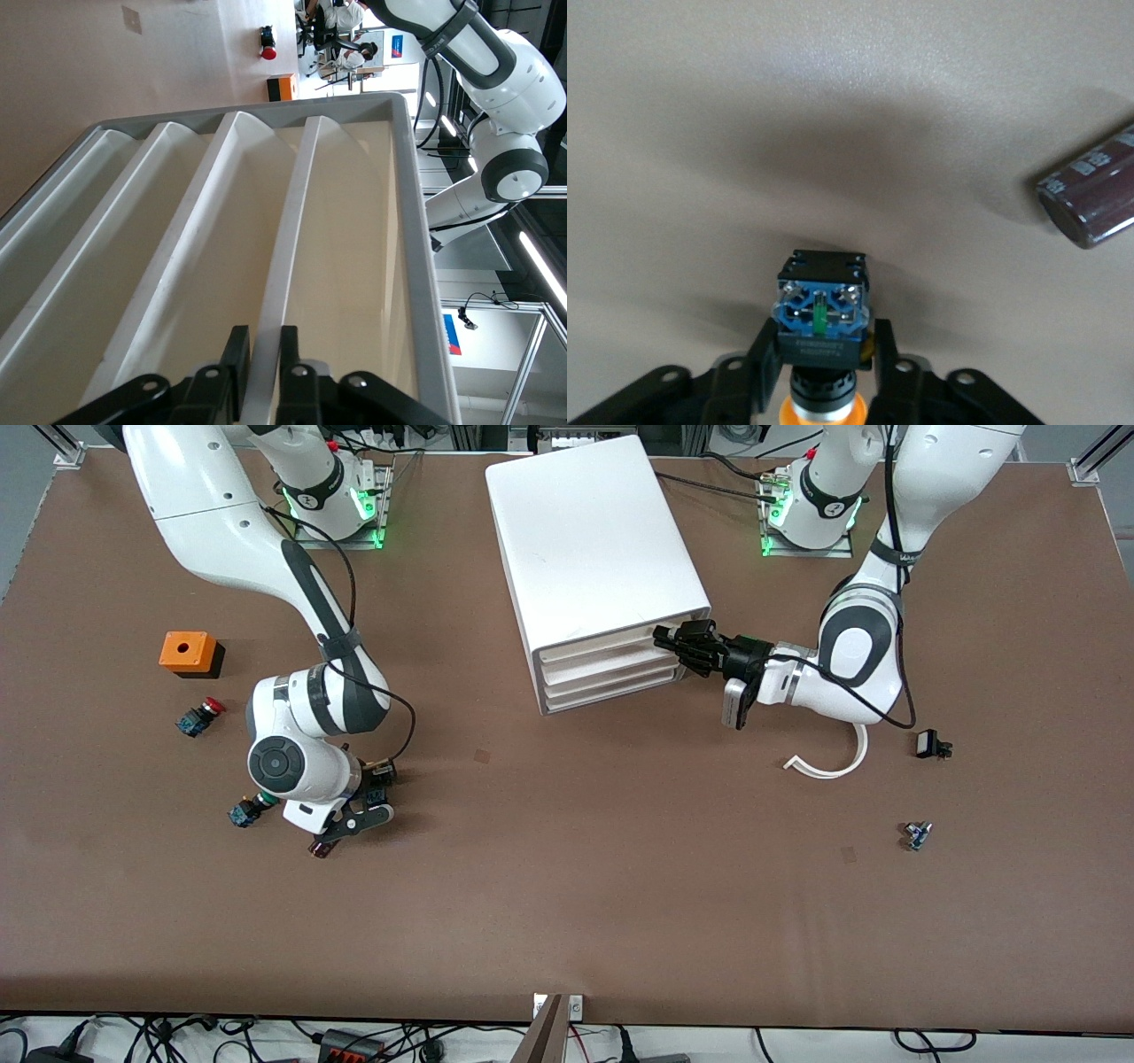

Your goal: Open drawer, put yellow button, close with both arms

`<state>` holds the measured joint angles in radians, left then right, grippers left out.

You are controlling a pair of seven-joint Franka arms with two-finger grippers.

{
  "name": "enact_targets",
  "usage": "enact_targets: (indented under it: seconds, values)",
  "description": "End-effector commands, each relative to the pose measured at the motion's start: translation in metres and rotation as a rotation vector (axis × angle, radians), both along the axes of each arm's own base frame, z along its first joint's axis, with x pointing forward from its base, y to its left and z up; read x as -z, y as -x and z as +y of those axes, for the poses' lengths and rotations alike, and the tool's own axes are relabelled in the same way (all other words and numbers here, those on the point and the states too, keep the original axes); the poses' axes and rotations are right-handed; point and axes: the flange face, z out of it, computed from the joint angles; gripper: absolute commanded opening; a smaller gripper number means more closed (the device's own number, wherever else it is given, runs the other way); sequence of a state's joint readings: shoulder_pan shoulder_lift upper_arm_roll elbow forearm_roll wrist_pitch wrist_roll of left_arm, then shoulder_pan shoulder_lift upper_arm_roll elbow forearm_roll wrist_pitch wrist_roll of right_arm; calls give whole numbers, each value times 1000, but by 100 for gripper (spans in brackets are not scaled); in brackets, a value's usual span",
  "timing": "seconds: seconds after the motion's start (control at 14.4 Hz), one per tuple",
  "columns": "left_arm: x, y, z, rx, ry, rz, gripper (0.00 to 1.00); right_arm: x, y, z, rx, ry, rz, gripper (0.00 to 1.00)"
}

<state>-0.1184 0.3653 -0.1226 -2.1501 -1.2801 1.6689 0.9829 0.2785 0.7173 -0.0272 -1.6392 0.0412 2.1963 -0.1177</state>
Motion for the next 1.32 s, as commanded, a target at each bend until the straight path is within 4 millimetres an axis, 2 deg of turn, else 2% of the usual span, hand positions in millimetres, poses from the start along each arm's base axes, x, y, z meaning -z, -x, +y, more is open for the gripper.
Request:
enact_targets:
  seconds: [0.0, 0.07, 0.14, 0.35, 0.49, 0.63, 0.7, 0.77, 1.04, 1.11, 1.25]
  values:
    - [1, -1, -1, -17, 2, -25, 3, -9, -9, 1, -13, -22, -21, 10]
    - [0, -2, 0, -20, 2, -30, 2, -21, -15, 3, -17, -27, -39, 0]
    - [-2, -5, 2, -24, 4, -34, 2, -34, -20, 7, -24, -30, -46, 0]
    - [-2, -12, 4, -30, 0, -34, 2, -90, -36, 20, -29, -39, -45, 0]
    - [10, -23, 5, -37, -1, -27, 2, -147, -47, 37, -48, -46, -62, 0]
    - [8, -37, 8, -47, -3, -40, 2, -201, -57, 42, -55, -60, -101, 0]
    - [8, -42, 14, -56, -6, -46, 2, -222, -57, 52, -70, -65, -114, 0]
    - [10, -49, 17, -62, -9, -52, 2, -236, -54, 63, -85, -68, -118, 0]
    - [27, -79, 35, -80, -26, -71, 2, -254, -35, 115, -156, -74, -132, 0]
    - [24, -89, 39, -67, -42, -93, 2, -269, -27, 132, -174, -85, -155, 0]
    - [27, -98, 48, -72, -60, -100, 2, -272, -15, 158, -146, -81, -159, 0]
